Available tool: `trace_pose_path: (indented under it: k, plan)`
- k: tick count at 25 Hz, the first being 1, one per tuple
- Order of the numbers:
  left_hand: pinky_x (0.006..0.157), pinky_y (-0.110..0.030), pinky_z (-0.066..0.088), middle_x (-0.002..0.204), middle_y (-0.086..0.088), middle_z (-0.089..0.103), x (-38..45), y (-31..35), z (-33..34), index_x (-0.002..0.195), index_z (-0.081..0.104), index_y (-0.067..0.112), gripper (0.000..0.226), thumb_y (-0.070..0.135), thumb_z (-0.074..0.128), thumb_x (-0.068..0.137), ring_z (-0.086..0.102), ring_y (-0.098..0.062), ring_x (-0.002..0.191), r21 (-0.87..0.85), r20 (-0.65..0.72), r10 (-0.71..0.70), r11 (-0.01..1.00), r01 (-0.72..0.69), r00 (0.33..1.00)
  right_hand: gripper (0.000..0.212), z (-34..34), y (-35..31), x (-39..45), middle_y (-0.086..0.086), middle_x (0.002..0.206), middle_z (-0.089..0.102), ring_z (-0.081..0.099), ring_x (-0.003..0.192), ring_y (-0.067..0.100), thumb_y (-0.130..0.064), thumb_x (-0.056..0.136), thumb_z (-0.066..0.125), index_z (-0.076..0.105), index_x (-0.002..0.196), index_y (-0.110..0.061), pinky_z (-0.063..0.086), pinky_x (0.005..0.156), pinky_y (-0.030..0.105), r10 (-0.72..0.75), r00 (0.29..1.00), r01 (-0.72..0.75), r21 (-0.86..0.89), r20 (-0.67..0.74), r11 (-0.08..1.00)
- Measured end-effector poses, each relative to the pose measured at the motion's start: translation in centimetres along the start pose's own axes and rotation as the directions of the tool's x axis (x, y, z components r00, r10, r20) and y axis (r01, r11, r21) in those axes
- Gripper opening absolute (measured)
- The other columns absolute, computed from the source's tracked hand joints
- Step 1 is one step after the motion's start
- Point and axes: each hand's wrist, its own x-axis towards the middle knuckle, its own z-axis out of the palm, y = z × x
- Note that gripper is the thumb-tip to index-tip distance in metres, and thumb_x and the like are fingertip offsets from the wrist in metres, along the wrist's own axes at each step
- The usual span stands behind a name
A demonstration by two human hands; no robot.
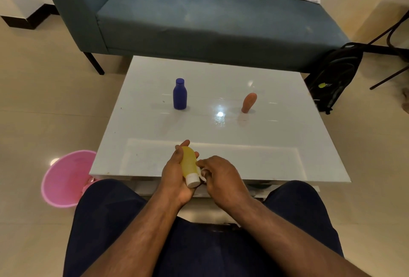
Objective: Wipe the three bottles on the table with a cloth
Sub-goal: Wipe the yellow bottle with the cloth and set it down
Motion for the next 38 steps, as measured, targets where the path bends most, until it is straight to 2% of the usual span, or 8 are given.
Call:
trace_pose_path:
  k: [6, 9, 15, 17, 23, 27, 33, 38]
  plan:
    - [0.089, -0.046, 0.053, 0.134, -0.015, 0.057, 0.4, 0.3, -0.3, 0.134, 0.062, 0.033, 0.048, 0.059, 0.041, 0.1, 0.061, -0.028, 0.109, 0.088, -0.029, 0.003, 0.996, -0.001, 1.0, 0.036, 0.2, -2.0, -1.7, 0.0, 0.094, 0.062, 0.051, 0.086, 0.018, 0.002, 0.075, 0.058, 0.07, 0.102, -0.018, 0.045, 0.072, 0.028, -0.256, 0.964, 0.258, -0.025, 0.076, 0.966]
    - [0.077, -0.043, 0.056, 0.124, -0.01, 0.058, 0.0, 0.4, 0.0, 0.131, 0.066, 0.033, 0.05, 0.062, 0.039, 0.1, 0.063, -0.026, 0.103, 0.031, -0.011, -0.05, 0.998, 0.051, 0.999, 0.032, -0.1, -1.0, 0.1, 0.0, 0.098, 0.063, 0.052, 0.091, 0.019, 0.001, 0.078, 0.064, 0.069, 0.104, -0.017, 0.047, 0.078, 0.033, -0.132, 0.991, 0.133, -0.029, 0.02, 0.991]
    - [0.099, -0.05, 0.05, 0.141, -0.013, 0.054, 0.2, 0.2, -0.3, 0.129, 0.066, 0.035, 0.043, 0.058, 0.046, 0.099, 0.056, -0.03, 0.126, 0.103, -0.044, -0.011, 0.995, 0.015, 0.999, 0.029, 0.4, -2.0, -1.3, -0.001, 0.091, 0.064, 0.052, 0.083, 0.018, 0.001, 0.075, 0.062, 0.068, 0.096, -0.019, 0.048, 0.07, 0.033, -0.251, 0.966, 0.254, -0.04, 0.07, 0.966]
    - [0.106, -0.055, 0.047, 0.138, -0.013, 0.054, 0.2, 0.2, -0.2, 0.13, 0.066, 0.032, 0.041, 0.053, 0.052, 0.098, 0.055, -0.032, 0.13, 0.07, -0.053, -0.007, 0.998, 0.01, 0.999, 0.03, 0.4, -1.1, -0.3, -0.001, 0.092, 0.063, 0.053, 0.084, 0.018, 0.001, 0.076, 0.063, 0.068, 0.099, -0.018, 0.049, 0.072, 0.034, -0.164, 0.986, 0.163, -0.034, -0.022, 0.986]
    - [0.102, -0.052, 0.051, 0.138, -0.014, 0.057, 0.0, 0.2, -0.1, 0.126, 0.069, 0.032, 0.039, 0.054, 0.053, 0.097, 0.058, -0.031, 0.127, 0.086, -0.07, 0.008, 0.996, -0.002, 0.997, 0.026, -0.1, -1.9, -0.9, 0.0, 0.092, 0.062, 0.051, 0.084, 0.016, -0.002, 0.079, 0.058, 0.068, 0.099, -0.017, 0.048, 0.071, 0.032, -0.216, 0.976, 0.217, -0.028, 0.032, 0.976]
    - [0.107, -0.056, 0.047, 0.139, -0.021, 0.059, -0.3, -0.1, 0.2, 0.126, 0.07, 0.03, 0.039, 0.052, 0.053, 0.098, 0.059, -0.036, 0.129, 0.073, -0.019, 0.01, 0.997, -0.008, 1.0, 0.019, -0.3, -0.7, 0.8, 0.001, 0.092, 0.062, 0.057, 0.084, 0.015, -0.011, 0.088, 0.055, 0.068, 0.101, -0.015, 0.052, 0.074, 0.036, -0.05, 0.993, 0.055, 0.041, -0.109, 0.998]
    - [0.092, -0.045, 0.054, 0.137, -0.013, 0.057, -0.4, 0.5, 0.1, 0.132, 0.064, 0.032, 0.043, 0.055, 0.047, 0.1, 0.059, -0.03, 0.124, 0.077, -0.122, 0.008, 0.997, 0.001, 0.993, 0.022, 0.2, -1.8, -1.2, -0.001, 0.099, 0.062, 0.052, 0.087, 0.014, -0.012, 0.087, 0.054, 0.067, 0.103, -0.019, 0.048, 0.076, 0.029, -0.219, 0.976, 0.219, -0.037, 0.019, 0.975]
    - [0.107, -0.055, 0.046, 0.135, -0.015, 0.061, 0.0, 0.0, 0.1, 0.127, 0.066, 0.029, 0.041, 0.053, 0.045, 0.102, 0.059, -0.035, 0.126, 0.024, -0.091, -0.009, 1.0, 0.011, 0.996, 0.024, 0.5, -1.3, 0.3, 0.0, 0.101, 0.065, 0.058, 0.093, 0.015, -0.01, 0.09, 0.053, 0.067, 0.107, -0.017, 0.05, 0.084, 0.034, 0.017, 0.997, -0.008, 0.136, -0.069, 0.991]
